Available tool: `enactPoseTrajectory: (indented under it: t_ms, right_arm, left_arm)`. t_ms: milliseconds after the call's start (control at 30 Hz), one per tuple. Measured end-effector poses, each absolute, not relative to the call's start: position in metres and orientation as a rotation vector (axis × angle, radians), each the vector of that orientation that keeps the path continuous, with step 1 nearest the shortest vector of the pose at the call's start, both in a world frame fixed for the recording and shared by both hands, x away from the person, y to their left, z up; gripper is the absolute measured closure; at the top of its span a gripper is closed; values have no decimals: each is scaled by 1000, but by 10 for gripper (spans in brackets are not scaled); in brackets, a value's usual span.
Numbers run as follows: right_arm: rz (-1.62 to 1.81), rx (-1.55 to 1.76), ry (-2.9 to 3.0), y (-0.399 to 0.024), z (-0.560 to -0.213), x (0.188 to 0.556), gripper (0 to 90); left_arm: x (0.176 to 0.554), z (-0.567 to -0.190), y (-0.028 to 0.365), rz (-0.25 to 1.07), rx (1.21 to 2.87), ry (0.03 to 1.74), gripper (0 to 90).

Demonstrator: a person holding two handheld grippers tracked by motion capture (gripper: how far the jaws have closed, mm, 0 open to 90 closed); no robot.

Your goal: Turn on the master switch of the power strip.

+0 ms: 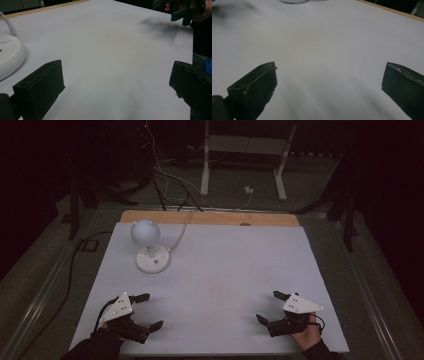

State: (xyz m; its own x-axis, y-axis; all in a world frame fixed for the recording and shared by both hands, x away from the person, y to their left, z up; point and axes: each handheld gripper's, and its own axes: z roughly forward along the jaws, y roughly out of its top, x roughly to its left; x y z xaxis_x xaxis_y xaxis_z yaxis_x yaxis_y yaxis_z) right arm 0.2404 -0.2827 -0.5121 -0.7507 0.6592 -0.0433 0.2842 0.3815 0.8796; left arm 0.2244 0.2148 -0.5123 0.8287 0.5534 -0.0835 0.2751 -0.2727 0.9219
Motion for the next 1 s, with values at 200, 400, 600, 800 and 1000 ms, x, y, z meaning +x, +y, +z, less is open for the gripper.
enactPoseTrajectory:
  t_ms: [200,400,600,800,1000]
  right_arm:
    - [1324,817,2265,-281,-512,240,0]
    - [1331,798,2277,-277,-512,238,0]
    - [1360,823,2264,-279,-511,238,0]
    - [1372,823,2270,-278,-510,237,0]
    - [1376,809,2269,-276,-509,236,0]
  left_arm:
    - [224,-513,214,308,1881,613,0]
    - [224,-513,214,309,1889,611,0]
    - [224,-513,211,290,1902,601,0]
    - [225,-513,209,237,1919,596,0]
    - [224,-512,205,201,1945,578,0]
